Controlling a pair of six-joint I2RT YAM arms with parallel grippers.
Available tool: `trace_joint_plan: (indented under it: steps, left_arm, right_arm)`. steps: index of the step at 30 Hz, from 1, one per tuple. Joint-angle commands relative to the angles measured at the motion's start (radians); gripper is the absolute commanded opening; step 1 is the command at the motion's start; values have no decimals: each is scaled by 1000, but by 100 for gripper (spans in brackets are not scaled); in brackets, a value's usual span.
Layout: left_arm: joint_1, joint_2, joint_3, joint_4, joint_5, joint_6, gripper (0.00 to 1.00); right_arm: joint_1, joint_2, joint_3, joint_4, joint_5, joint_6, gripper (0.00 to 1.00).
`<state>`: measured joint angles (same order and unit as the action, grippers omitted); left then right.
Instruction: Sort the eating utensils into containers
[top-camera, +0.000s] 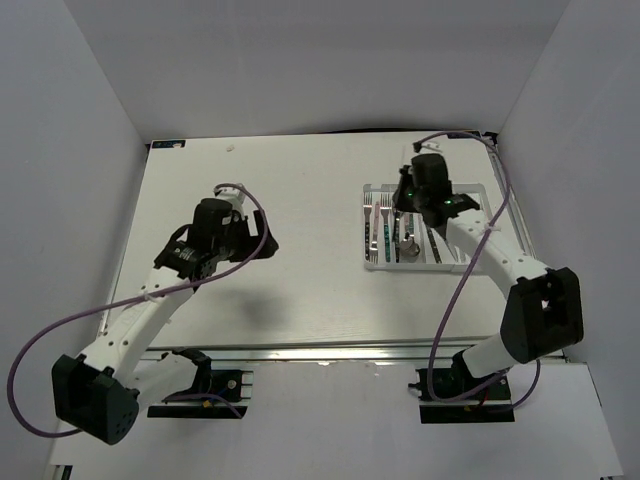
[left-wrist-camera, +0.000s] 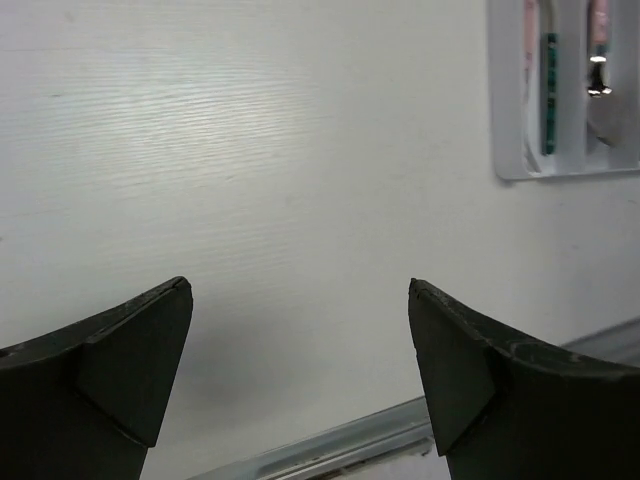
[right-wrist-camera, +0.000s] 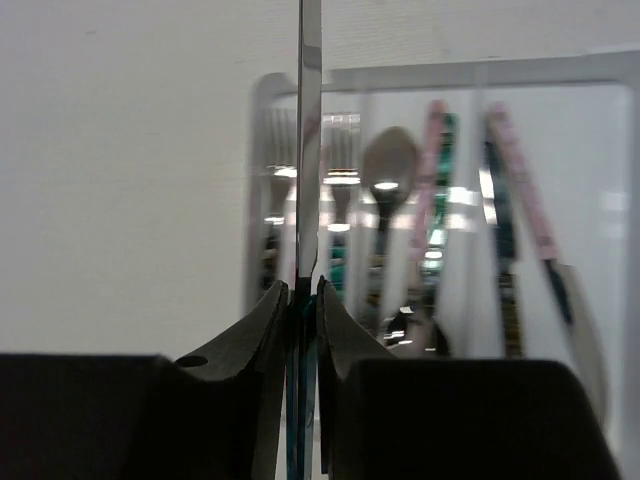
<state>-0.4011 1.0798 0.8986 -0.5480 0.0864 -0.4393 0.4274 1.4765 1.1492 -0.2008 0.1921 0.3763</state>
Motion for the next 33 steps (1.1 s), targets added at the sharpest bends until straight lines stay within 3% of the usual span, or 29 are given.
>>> trace_joint_plan:
  steps: [1, 6, 9, 18, 21, 23, 24, 25, 30, 33]
  left_arm:
    - [4, -64, 19, -125, -198, 77, 98]
    - [4, -98, -18, -96, -309, 73, 98]
    - [4, -95, -72, -44, -314, 47, 98]
    - [1, -107, -90, -33, -275, 51, 98]
    - [-1, -124, -93, -27, -269, 51, 98]
    - [-1, -130, -93, -26, -264, 53, 98]
    - [-1, -133, -93, -24, -263, 53, 98]
    - [-1, -133, -93, -24, -264, 53, 98]
    - [-1, -127, -72, -33, -319, 54, 98]
    - [2, -133, -52, -36, -453, 25, 98]
  right_arm:
    - [-105, 21, 21, -73, -62, -161, 0]
    - [-277, 129, 115, -167, -65, -293, 0]
    - [-352, 188, 136, -184, -153, -303, 0]
    - [-392, 332, 178, -172, -161, -271, 0]
    - [-392, 335, 182, -184, -148, -260, 16]
    - [-391, 320, 185, -201, -146, -248, 35]
    - [-391, 309, 184, -210, -135, -243, 49]
    - [-391, 283, 182, -213, -134, -240, 89]
    - [-372, 174, 196, -246, -111, -228, 89]
    - [-317, 39, 184, -264, -76, -215, 89]
